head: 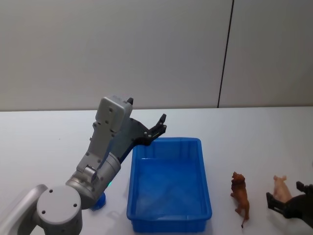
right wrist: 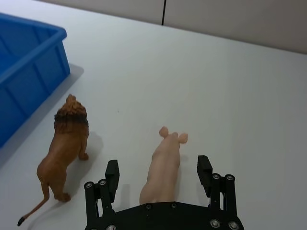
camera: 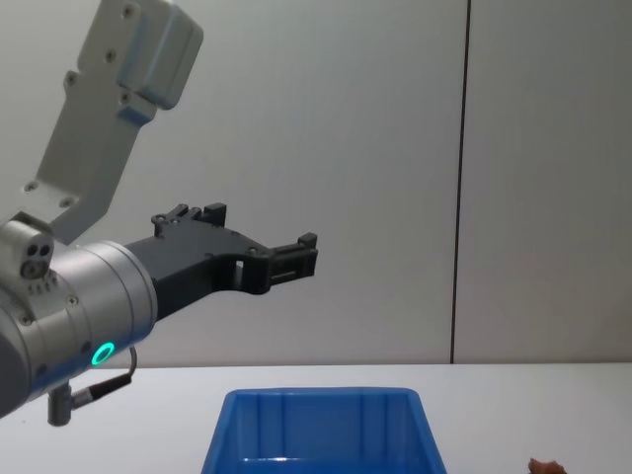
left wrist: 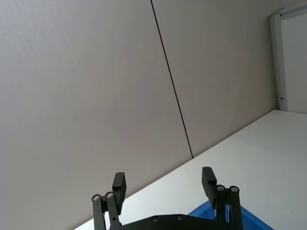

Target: Pick up the two dolls from the table and place them into the box.

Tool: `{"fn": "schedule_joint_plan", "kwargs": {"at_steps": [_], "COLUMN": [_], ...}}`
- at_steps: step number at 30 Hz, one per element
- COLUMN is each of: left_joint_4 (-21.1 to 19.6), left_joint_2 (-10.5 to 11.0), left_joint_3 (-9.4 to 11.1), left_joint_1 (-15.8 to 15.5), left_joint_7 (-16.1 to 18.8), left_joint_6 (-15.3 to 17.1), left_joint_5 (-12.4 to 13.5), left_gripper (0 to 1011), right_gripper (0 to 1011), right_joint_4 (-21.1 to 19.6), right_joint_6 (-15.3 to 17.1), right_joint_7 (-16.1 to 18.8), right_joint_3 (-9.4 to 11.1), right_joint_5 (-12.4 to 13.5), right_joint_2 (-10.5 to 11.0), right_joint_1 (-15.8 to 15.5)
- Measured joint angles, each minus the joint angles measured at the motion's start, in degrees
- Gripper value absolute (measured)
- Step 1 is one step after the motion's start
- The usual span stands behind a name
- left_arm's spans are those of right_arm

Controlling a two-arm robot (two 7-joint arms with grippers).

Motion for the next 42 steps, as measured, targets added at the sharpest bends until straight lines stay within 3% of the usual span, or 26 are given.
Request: {"fn": "schedule_joint_plan", "kwargs": {"at_steps": [9,16,18,21,30,42], "left_joint_4": [0.0,0.0,0.0,0.0,0.0,0.0], "left_joint_2": [0.0,0.0,0.0,0.0,0.0,0.0], "left_joint_3": [0.0,0.0,0.0,0.0,0.0,0.0], "left_joint_1": [0.0,0.0,0.0,0.0,0.0,0.0], "left_joint_7": [0.0,0.0,0.0,0.0,0.0,0.0], "left_joint_6": [0.0,0.0,0.0,0.0,0.0,0.0], "left_joint_5": [0.0,0.0,0.0,0.0,0.0,0.0], "left_gripper": [1001,1000,1001,1001,1000,1001], "right_gripper": [976,792,782,645,386,381], "right_joint_4": [1.5,2.0,2.1,2.3,2.4,1.2], "right_joint_6": [0.9,1.3,1.3,1.4,0.8,-2.4], "right_joint_7": [0.2,-0.5,-0.6,-1.0,-2.1,-2.2], "right_joint_3": [-0.7,-0.7,-0.7,-0.7,-0.3,0.0], "right_joint_5": [-1.1,-1.2,-1.2,-1.0,-0.6,-0.7], "right_joint_2": [-0.6,-0.9,-0.9,-1.0,-1.1,-1.4], "right_joint_1": [0.0,-0.1,-0.1,-0.2,-0.4,0.1]}}
